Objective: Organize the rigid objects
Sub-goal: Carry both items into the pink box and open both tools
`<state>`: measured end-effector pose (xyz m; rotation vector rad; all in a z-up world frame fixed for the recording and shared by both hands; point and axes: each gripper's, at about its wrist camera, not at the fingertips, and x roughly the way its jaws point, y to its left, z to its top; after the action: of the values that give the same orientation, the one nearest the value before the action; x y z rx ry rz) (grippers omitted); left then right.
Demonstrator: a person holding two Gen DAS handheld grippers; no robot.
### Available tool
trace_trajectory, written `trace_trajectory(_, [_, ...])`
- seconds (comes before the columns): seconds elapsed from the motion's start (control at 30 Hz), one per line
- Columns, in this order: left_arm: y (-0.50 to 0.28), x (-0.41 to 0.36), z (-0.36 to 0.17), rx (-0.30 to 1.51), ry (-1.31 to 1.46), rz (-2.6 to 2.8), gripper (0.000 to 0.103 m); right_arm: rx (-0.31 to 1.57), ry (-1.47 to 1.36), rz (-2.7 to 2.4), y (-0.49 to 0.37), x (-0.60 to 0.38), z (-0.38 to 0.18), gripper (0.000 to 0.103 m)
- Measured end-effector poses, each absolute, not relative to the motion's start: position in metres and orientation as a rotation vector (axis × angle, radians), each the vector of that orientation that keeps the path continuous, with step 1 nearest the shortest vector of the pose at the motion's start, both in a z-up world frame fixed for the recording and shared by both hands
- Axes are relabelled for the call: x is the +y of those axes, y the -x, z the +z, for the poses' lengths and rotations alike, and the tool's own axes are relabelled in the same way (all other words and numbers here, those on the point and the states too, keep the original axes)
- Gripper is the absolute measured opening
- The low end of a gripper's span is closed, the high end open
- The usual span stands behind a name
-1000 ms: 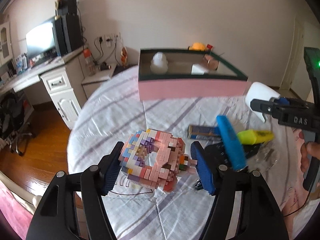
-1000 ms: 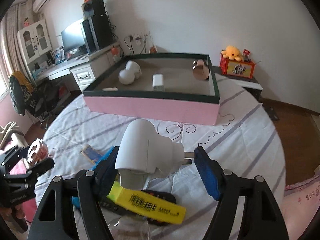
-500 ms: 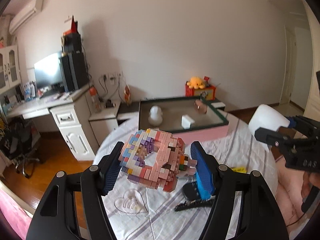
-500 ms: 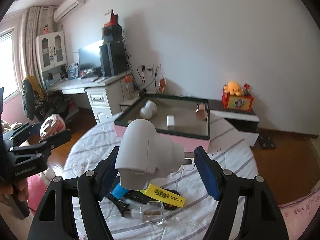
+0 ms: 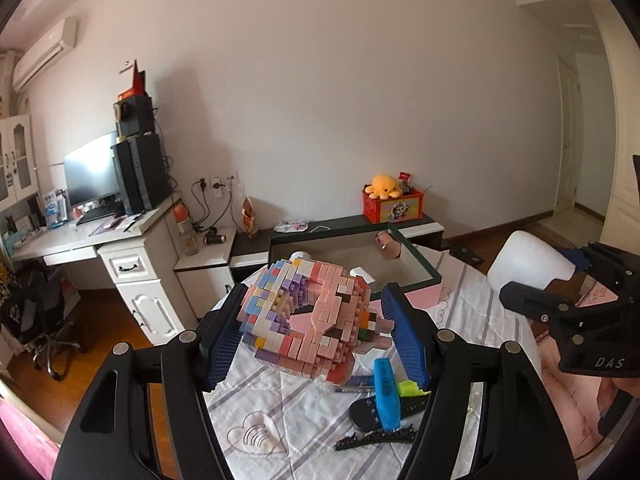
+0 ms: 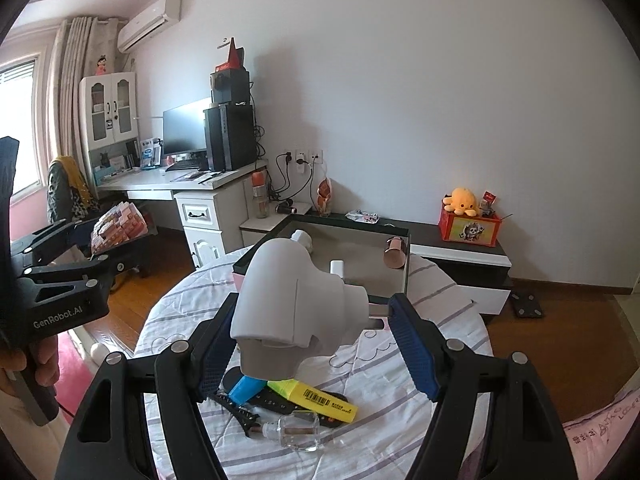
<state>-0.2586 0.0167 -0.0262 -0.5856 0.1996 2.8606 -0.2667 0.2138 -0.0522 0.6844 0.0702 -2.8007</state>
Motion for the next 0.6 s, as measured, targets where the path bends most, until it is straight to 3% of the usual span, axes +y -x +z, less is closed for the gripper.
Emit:
trace_trajectory(0.33, [0.308,0.032,-0.024,0.254,0.610,2.846,0.069,0.052,-0.722,-2.799,0.310,0.227,-0.058,0.074])
trace_trajectory(0.6, [0.395,0.057,-0.043,0.290,0.744,2.740,0.069,0.125,-0.852,-2.765,0.385,0.226,-0.077,0.074])
